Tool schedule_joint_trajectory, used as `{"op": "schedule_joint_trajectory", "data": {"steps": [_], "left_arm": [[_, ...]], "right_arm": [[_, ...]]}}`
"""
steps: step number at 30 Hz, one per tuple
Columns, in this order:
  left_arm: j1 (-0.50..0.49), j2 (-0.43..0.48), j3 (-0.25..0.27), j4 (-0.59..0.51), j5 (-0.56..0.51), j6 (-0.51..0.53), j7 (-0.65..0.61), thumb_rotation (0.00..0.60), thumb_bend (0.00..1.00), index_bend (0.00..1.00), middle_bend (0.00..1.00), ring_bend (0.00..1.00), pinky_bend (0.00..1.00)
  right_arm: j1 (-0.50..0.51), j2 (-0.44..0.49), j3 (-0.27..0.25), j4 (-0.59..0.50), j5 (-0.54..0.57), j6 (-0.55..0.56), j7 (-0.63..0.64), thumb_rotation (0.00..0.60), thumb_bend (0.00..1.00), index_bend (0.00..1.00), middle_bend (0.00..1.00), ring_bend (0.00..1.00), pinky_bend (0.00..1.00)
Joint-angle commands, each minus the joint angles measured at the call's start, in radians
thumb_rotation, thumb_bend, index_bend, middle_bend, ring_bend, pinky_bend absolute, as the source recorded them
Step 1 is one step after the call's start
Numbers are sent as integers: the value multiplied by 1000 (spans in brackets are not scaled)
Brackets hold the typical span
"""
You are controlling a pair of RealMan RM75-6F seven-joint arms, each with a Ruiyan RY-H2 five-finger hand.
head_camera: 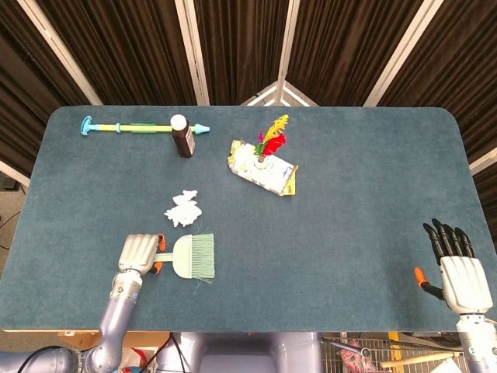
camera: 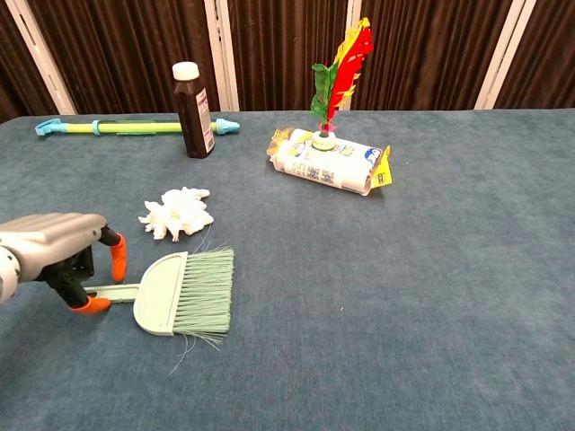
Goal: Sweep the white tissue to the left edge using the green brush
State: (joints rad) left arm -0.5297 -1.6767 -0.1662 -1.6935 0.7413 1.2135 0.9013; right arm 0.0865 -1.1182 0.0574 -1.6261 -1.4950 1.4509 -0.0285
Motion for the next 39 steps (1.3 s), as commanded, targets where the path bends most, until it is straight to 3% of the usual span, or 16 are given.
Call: {"op": "schedule_joint_trajectory", "data": {"steps": [1, 6, 10, 18, 25, 32, 35, 39], "left_arm": [[-10, -19, 6, 12, -11, 5, -2, 600, 421, 471, 1000, 1000, 1000], [-14, -30, 21, 21, -19, 16, -5, 600, 467, 508, 1000, 1000, 1000], [-12, -28, 28, 23, -20, 23, -19, 600, 589, 640, 1000, 1000, 1000], [-24, 21, 7, -29, 73, 53, -66, 600, 658, 720, 1000, 1000, 1000], [-111, 51, -94, -64, 66, 50, -6, 600, 667, 731, 1000, 1000, 1000], [-245, 13, -197, 18, -62, -7, 95, 600, 668, 732, 1000, 1000, 1000], [-302, -24, -221, 87, -131, -39, 121, 600, 668, 731, 1000, 1000, 1000], [-358, -63, -209, 181, -187, -73, 164, 600, 670, 731, 1000, 1000, 1000]], "right_arm": [[1, 0, 0, 1, 0, -2, 2, 600, 376, 0, 0, 0, 0], [0, 0, -1, -1, -1, 0, 3, 600, 376, 0, 0, 0, 0], [-1, 0, -1, -3, 0, 1, 4, 600, 376, 0, 0, 0, 0], [-1, 1, 0, -5, 2, 0, 5, 600, 376, 0, 0, 0, 0], [1, 3, 1, -7, 2, -3, 13, 600, 376, 0, 0, 0, 0], [4, 8, 4, -9, 15, -15, 37, 600, 376, 0, 0, 0, 0], [5, 11, 7, -9, 26, -23, 50, 600, 375, 0, 0, 0, 0], [6, 15, 10, -11, 35, -28, 66, 600, 376, 0, 0, 0, 0]]}}
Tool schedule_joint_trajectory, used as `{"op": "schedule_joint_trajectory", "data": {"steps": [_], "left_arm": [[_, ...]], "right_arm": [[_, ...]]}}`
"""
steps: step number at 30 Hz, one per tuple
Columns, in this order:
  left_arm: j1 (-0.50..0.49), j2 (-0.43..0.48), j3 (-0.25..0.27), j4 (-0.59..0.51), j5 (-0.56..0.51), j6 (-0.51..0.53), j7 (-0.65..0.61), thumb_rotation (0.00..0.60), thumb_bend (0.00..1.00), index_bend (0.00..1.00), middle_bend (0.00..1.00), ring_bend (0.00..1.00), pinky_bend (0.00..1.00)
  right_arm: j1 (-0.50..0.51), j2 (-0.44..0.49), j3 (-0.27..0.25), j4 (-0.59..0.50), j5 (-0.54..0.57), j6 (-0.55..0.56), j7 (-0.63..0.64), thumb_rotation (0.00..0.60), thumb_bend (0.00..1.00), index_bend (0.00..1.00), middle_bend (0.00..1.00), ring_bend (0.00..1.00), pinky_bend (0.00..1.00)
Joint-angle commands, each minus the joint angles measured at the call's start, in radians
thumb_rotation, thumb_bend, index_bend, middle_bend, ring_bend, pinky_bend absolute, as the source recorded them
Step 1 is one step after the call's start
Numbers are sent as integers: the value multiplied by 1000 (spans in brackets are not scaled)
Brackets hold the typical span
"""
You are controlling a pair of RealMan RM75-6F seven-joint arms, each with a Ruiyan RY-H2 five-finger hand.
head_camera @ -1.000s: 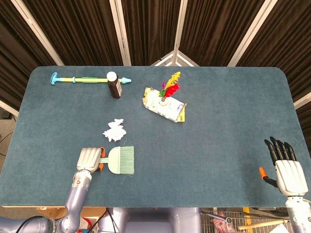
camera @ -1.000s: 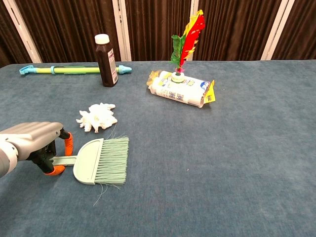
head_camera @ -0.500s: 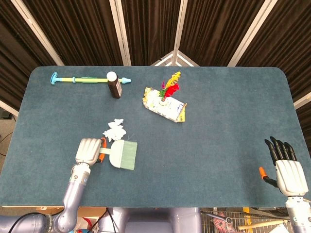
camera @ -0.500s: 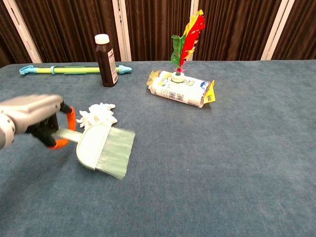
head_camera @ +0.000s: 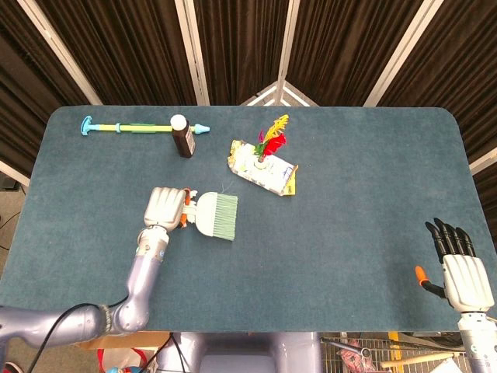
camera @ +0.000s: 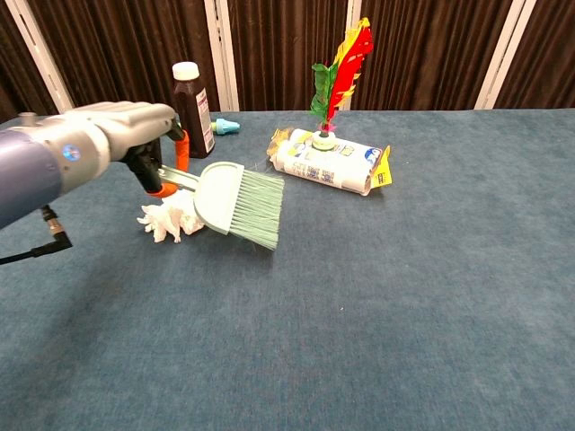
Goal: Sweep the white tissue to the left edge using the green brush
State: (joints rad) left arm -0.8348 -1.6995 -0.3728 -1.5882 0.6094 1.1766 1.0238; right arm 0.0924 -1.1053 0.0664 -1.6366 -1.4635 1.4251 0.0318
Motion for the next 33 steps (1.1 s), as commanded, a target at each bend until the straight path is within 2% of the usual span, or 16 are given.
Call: {"op": "schedule_joint_trajectory", "data": {"steps": [1, 4, 10, 15, 21, 26, 33], "left_arm": [[-61, -47, 0, 93, -65, -41, 47, 600, 671, 732, 1000, 1000, 1000], [-78, -49, 26, 168, -110, -56, 75, 600, 679, 732, 1000, 1000, 1000], [-55, 20, 69, 163, -103, -53, 60, 600, 686, 732, 1000, 1000, 1000], [38, 210, 155, 110, -68, -46, 18, 600, 687, 732, 1000, 1000, 1000], [114, 355, 202, 110, -36, -59, -75, 600, 690, 738, 1000, 1000, 1000], [140, 408, 189, 101, 3, -56, -169, 600, 690, 739, 1000, 1000, 1000], [124, 412, 143, 30, 57, -39, -247, 600, 690, 739, 1000, 1000, 1000]], "right_arm": [[1, 2, 2, -1, 4, -3, 7, 600, 376, 0, 0, 0, 0], [1, 5, 1, -2, 5, -5, 7, 600, 376, 0, 0, 0, 0], [-3, 7, 0, -6, 7, -1, 8, 600, 376, 0, 0, 0, 0], [-9, 7, -1, -6, 2, 11, 1, 600, 376, 0, 0, 0, 0], [-9, 4, -3, -7, -6, 16, -14, 600, 376, 0, 0, 0, 0], [-9, 2, -5, -9, -12, 19, -21, 600, 376, 0, 0, 0, 0], [-8, -2, -5, -10, -16, 21, -31, 600, 376, 0, 0, 0, 0]]}}
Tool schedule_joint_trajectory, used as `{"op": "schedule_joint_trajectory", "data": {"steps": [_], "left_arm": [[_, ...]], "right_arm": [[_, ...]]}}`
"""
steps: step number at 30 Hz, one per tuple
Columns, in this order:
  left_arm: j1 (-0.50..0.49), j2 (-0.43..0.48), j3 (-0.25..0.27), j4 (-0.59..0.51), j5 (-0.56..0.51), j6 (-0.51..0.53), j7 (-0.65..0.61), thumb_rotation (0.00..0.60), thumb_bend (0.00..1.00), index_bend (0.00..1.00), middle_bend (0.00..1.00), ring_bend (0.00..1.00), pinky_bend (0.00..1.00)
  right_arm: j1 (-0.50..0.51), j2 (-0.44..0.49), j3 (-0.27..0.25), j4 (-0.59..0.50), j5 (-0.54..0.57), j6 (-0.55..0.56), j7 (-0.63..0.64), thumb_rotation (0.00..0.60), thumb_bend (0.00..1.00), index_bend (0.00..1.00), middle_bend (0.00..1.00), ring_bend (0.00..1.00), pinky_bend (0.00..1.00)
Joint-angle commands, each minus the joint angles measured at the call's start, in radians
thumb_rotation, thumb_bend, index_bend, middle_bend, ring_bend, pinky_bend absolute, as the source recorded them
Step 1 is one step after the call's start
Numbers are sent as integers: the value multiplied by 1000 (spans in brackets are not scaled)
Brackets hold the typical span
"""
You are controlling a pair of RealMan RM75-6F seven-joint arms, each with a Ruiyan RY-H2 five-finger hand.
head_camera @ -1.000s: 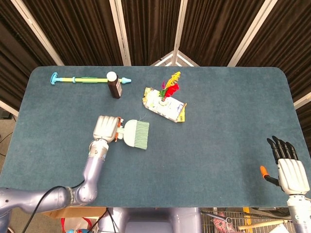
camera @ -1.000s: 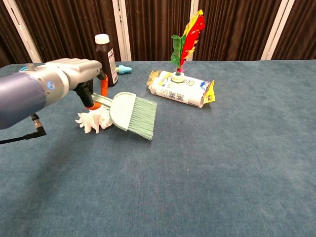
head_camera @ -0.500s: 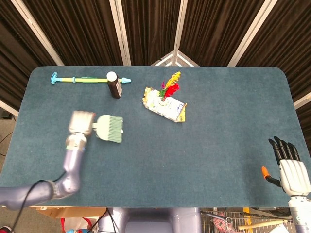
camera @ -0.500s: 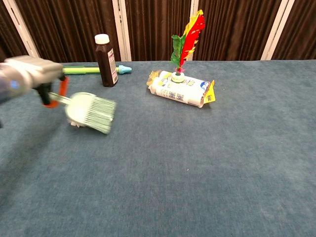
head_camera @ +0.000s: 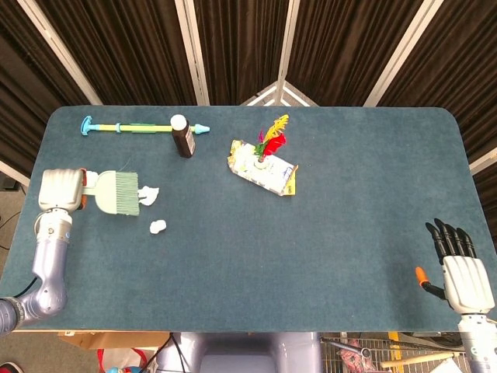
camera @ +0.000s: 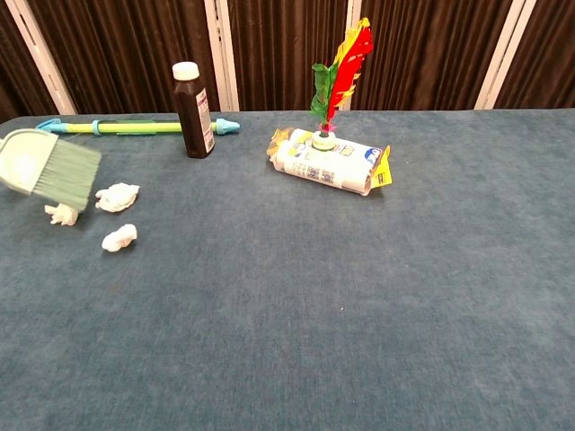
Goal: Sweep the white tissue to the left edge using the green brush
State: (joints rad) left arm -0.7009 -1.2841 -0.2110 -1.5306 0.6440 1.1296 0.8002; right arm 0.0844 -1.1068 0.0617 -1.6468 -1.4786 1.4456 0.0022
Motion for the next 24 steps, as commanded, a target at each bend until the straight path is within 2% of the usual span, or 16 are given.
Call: {"op": "schedule_joint_trajectory", "data": {"steps": [1, 6, 15, 21, 24], "left_arm": [[-17, -10, -25, -39, 29, 8, -28, 600, 690, 739, 1000, 1000, 1000], [-66, -76, -28, -80, 55, 4, -2, 600, 689, 739, 1000, 1000, 1000], [-122, -229, 48, -56, 38, -1, 109, 600, 693, 739, 1000, 1000, 1000], [-102, -237, 96, -16, 22, 9, 124, 600, 695, 740, 1000, 1000, 1000], [-63, -183, 111, 31, 10, 21, 90, 600, 695, 742, 1000, 1000, 1000]], "right_arm": [[0, -1, 0, 0, -1, 1, -2, 600, 376, 0, 0, 0, 0], [-1, 1, 2, 3, 4, 0, 1, 600, 376, 0, 0, 0, 0], [-7, 8, 3, 5, 12, 3, 21, 600, 375, 0, 0, 0, 0], [-9, 10, 3, 10, 14, 4, 27, 600, 376, 0, 0, 0, 0], [-16, 12, -1, 5, 7, 14, 18, 600, 376, 0, 0, 0, 0]]}}
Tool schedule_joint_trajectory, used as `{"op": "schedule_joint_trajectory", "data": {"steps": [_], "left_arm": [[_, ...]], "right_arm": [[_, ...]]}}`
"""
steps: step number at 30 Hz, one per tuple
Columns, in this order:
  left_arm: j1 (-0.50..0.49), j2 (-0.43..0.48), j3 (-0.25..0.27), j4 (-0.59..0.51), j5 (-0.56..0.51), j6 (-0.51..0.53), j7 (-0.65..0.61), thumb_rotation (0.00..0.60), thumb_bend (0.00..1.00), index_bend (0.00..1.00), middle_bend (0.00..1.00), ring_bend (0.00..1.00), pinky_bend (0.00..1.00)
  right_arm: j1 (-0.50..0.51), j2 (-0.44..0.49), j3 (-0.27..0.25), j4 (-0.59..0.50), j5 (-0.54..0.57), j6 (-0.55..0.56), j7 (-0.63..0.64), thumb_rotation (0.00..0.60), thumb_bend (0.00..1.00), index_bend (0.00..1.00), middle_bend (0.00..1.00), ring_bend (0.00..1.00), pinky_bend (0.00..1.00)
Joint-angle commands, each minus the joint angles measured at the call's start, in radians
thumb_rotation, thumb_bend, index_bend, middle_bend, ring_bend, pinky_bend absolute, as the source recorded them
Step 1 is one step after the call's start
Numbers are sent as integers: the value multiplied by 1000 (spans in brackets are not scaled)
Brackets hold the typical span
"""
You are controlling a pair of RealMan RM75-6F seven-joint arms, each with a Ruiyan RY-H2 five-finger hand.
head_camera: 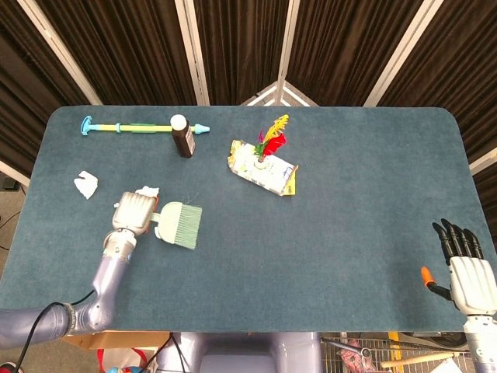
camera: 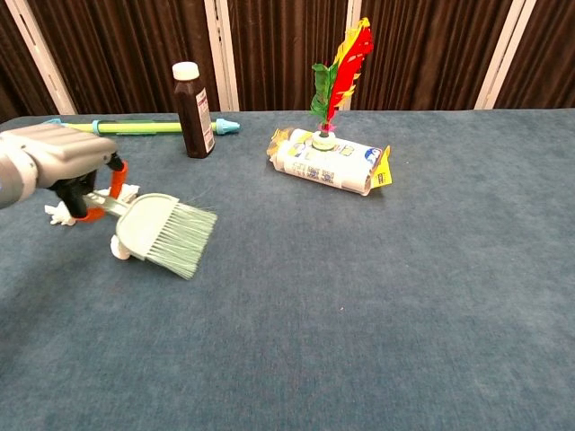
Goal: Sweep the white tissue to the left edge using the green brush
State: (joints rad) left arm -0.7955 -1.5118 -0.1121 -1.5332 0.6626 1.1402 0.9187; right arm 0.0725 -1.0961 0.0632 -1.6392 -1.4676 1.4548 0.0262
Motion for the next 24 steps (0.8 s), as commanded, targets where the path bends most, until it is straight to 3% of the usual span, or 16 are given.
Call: {"op": "schedule_joint_trajectory", "data": {"steps": [1, 10, 14, 24], "left_arm": [[41, 67, 16, 39, -3, 7, -44, 600, 695, 742, 1000, 1000, 1000], [110, 218, 30, 95, 16, -5, -137, 600, 695, 745, 1000, 1000, 1000], [143, 270, -5, 121, 21, 10, -227, 600, 695, 748, 1000, 1000, 1000], [159, 301, -37, 72, 106, 12, -325, 600, 695, 753, 1000, 1000, 1000]], "right_arm": [[-3, 0, -3, -4, -5, 5, -9, 600, 376, 0, 0, 0, 0], [-2, -6, -2, -8, -7, 6, -30, 600, 376, 0, 0, 0, 0], [-2, -7, -4, -11, -12, 8, -38, 600, 376, 0, 0, 0, 0], [0, -11, -6, -12, -14, 4, -46, 600, 376, 0, 0, 0, 0]]}}
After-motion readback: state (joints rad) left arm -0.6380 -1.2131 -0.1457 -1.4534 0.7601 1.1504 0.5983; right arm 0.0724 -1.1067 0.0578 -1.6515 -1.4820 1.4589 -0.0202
